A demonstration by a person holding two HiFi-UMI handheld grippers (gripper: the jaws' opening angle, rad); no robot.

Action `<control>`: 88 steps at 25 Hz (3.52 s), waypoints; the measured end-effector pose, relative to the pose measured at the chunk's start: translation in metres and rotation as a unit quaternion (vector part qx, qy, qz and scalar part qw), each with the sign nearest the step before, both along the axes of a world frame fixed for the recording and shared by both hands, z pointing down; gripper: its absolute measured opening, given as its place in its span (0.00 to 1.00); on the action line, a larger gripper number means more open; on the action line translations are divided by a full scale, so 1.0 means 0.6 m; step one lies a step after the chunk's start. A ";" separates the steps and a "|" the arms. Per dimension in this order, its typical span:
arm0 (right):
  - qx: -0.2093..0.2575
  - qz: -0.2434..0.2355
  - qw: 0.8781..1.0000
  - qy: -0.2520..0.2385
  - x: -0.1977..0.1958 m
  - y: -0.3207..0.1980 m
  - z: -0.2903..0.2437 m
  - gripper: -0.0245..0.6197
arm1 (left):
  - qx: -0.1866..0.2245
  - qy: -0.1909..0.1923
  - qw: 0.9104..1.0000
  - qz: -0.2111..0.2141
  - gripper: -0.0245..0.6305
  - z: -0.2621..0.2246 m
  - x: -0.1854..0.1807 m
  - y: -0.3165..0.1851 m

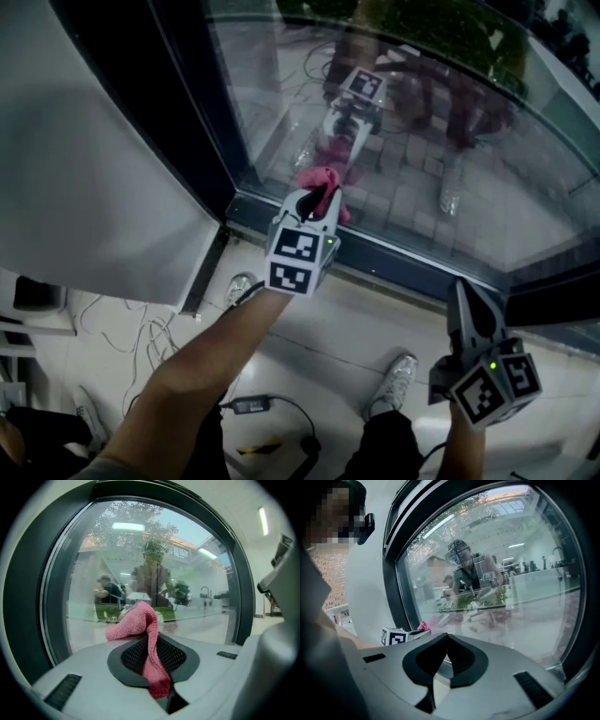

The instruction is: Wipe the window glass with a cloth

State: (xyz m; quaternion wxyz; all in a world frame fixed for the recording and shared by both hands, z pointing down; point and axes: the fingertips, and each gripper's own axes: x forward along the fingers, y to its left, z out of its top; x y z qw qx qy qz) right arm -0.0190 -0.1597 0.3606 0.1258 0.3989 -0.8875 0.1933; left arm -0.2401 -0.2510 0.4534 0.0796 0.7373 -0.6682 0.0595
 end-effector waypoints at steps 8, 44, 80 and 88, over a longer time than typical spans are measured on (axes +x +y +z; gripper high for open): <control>0.002 0.022 1.000 -0.003 0.072 -0.005 -0.005 0.05 | -0.006 0.030 0.999 -0.017 0.11 0.006 0.059 -0.011; 0.001 0.156 0.987 -0.029 0.432 0.035 0.014 0.05 | -0.015 0.038 0.987 0.155 0.11 0.018 0.530 -0.053; -0.008 0.266 0.964 -0.027 0.703 0.103 0.025 0.05 | -0.018 0.027 0.958 0.286 0.11 0.023 0.925 -0.085; -0.015 0.278 0.960 -0.021 0.729 0.115 0.033 0.05 | -0.015 0.028 0.951 0.308 0.11 0.031 0.959 -0.090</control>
